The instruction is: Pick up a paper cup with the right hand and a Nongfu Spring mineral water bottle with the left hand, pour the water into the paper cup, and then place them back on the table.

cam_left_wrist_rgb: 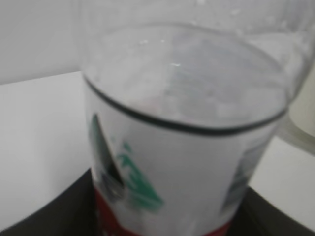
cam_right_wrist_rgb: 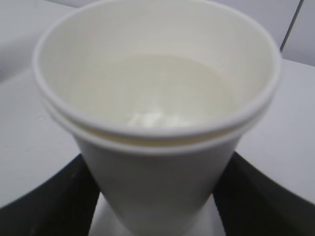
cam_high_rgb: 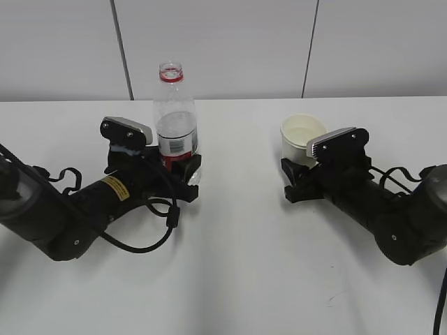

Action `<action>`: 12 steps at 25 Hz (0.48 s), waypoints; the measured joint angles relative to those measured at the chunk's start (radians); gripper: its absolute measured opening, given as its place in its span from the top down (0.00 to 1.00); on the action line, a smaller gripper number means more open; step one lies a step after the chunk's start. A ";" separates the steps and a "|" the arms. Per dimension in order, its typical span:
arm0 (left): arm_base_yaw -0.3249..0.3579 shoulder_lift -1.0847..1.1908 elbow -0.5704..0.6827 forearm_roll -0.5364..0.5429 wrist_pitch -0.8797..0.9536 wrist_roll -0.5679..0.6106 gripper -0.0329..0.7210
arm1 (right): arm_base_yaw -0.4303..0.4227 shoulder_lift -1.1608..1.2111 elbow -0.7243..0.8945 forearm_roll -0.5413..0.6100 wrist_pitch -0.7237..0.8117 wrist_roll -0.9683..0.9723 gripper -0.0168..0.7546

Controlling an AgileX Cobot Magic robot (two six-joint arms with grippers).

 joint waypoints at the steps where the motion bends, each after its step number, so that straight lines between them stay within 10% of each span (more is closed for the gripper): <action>1: 0.000 0.005 0.000 0.004 -0.009 -0.001 0.43 | 0.000 0.004 -0.004 0.000 0.000 0.000 0.32; 12: 0.000 0.014 -0.002 0.034 -0.031 -0.003 0.43 | 0.000 0.043 -0.019 -0.006 0.002 0.000 0.32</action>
